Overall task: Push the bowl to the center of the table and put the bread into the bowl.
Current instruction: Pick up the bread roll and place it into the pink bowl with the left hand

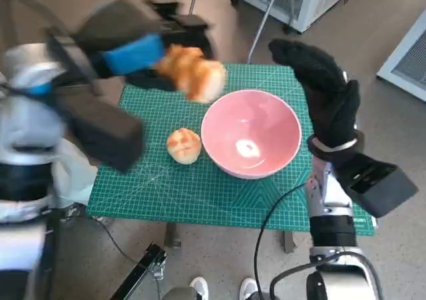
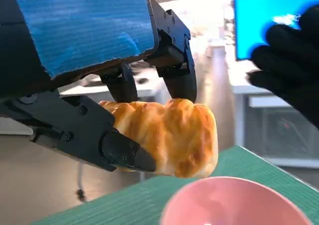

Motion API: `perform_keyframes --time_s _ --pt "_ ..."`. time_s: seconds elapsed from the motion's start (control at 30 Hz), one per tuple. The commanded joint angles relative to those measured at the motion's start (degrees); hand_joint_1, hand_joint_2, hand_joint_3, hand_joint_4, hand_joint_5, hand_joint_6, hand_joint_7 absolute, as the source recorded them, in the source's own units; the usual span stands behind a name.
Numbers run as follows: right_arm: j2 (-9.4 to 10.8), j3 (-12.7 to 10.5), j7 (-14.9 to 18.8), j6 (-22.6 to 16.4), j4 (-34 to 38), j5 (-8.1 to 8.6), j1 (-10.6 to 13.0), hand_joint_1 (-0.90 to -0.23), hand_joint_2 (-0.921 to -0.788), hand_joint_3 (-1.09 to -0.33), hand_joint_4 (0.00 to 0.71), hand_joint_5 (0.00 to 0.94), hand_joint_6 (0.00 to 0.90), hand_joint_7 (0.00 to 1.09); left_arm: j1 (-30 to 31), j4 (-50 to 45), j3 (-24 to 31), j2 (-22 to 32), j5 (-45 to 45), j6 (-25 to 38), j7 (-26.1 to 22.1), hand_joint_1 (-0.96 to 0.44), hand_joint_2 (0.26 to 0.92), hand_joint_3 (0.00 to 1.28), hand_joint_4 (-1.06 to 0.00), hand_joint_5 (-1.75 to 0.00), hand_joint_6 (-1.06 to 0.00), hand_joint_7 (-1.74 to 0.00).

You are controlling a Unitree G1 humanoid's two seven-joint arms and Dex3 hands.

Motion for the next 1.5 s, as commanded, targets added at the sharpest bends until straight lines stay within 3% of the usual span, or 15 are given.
perform_keyframes --time_s 0.03,0.3,0.53,0.6,0.67,0.7,0.73,0.77,0.8,0.87,1.03,1.4,1.5 --pt "-0.5 -0.4 1.1 -0.3 0.5 0.71 1.6 -0.692 -0.921 -0.774 0.287 0.015 -0.001 0.82 -2.3 5.8 -3.2 -3.8 2.8 -0.9 2.2 0.0 0.921 0.14 -0.53 -1.26 -0.61 -1.24" --pt "-0.6 -1.0 1.9 -0.9 1.5 1.66 1.5 -0.698 -0.921 -0.764 0.279 0.01 -0.001 0.81 -2.8 16.3 -7.0 -9.0 6.4 -3.4 7.4 0.0 0.914 0.14 -0.56 -1.42 -0.65 -1.02" --pt "-0.5 -1.3 2.0 -1.4 2.1 1.73 1.7 -0.7 -0.921 -0.76 0.279 0.01 -0.001 0.81 -2.7 25.1 -9.3 -11.5 8.1 -5.6 10.5 0.0 0.906 0.15 -0.58 -1.44 -0.66 -0.99" --pt "-0.5 -1.3 1.9 -1.6 2.2 1.62 1.8 -0.698 -0.921 -0.76 0.279 0.01 -0.001 0.81 -2.4 26.7 -9.4 -11.8 7.7 -5.9 10.0 0.0 0.913 0.16 -0.58 -1.44 -0.59 -1.05" --pt "-0.5 -1.4 1.7 -1.8 2.2 1.4 1.9 -0.696 -0.921 -0.759 0.28 0.01 -0.001 0.81 -2.0 28.0 -9.5 -12.0 7.3 -6.0 8.9 0.0 0.918 0.28 -0.47 -1.46 -0.4 -1.33" --pt "-0.5 -1.4 1.5 -1.9 2.1 1.28 1.9 -0.696 -0.921 -0.759 0.28 0.01 -0.001 0.81 -1.8 28.5 -9.6 -12.0 7.1 -6.1 8.4 -0.02 0.89 0.28 -0.37 -1.26 -0.33 -1.2" --pt "-0.5 -1.4 1.3 -2.0 2.0 1.13 2.0 -0.696 -0.921 -0.759 0.28 0.01 -0.001 0.81 -1.5 28.9 -9.6 -12.0 6.8 -5.9 7.5 -0.04 0.866 0.27 -0.28 -0.89 -0.21 -0.98" --pt "-0.5 -1.3 1.2 -2.0 1.9 1.0 2.0 -0.695 -0.921 -0.759 0.28 0.01 -0.001 0.81 -1.4 29.1 -9.5 -12.0 6.5 -5.9 6.9 -0.05 0.855 0.24 -0.24 -0.73 -0.17 -0.89" --pt "-0.5 -1.4 1.0 -2.0 1.8 0.93 2.1 -0.696 -0.921 -0.759 0.28 0.01 -0.001 0.81 -1.3 29.1 -9.3 -12.0 6.1 -5.7 6.0 -0.07 0.839 0.17 -0.17 -0.4 -0.09 -0.7" --pt "-0.5 -1.4 0.7 -1.9 1.6 0.77 2.2 -0.696 -0.921 -0.759 0.28 0.01 -0.001 0.81 -1.1 28.6 -9.0 -11.8 5.4 -5.4 4.4 -0.08 0.823 0.12 -0.13 -0.23 -0.05 -0.61" --pt "-0.4 -1.2 0.0 -1.7 0.9 0.3 2.4 -0.695 -0.921 -0.759 0.279 0.009 -0.001 0.81 -0.3 24.5 -7.9 -9.8 4.3 -5.7 2.5 -0.13 0.807 0.07 -0.11 -0.08 -0.04 -0.55" --pt "0.0 -0.8 -0.6 -1.4 0.0 0.1 3.3 -0.694 -0.921 -0.757 0.283 0.011 -0.001 0.8 5.6 10.7 -2.3 -0.9 0.2 -7.7 1.1 -0.17 0.816 0.04 -0.11 -0.03 -0.02 -0.53" --pt "0.1 -0.7 -0.5 -1.3 -0.2 0.29 3.4 -0.694 -0.921 -0.757 0.283 0.011 -0.001 0.79 7.3 7.4 -0.5 1.7 -1.4 -8.5 0.3 -0.16 0.825 0.02 -0.13 -0.02 -0.06 -0.45"
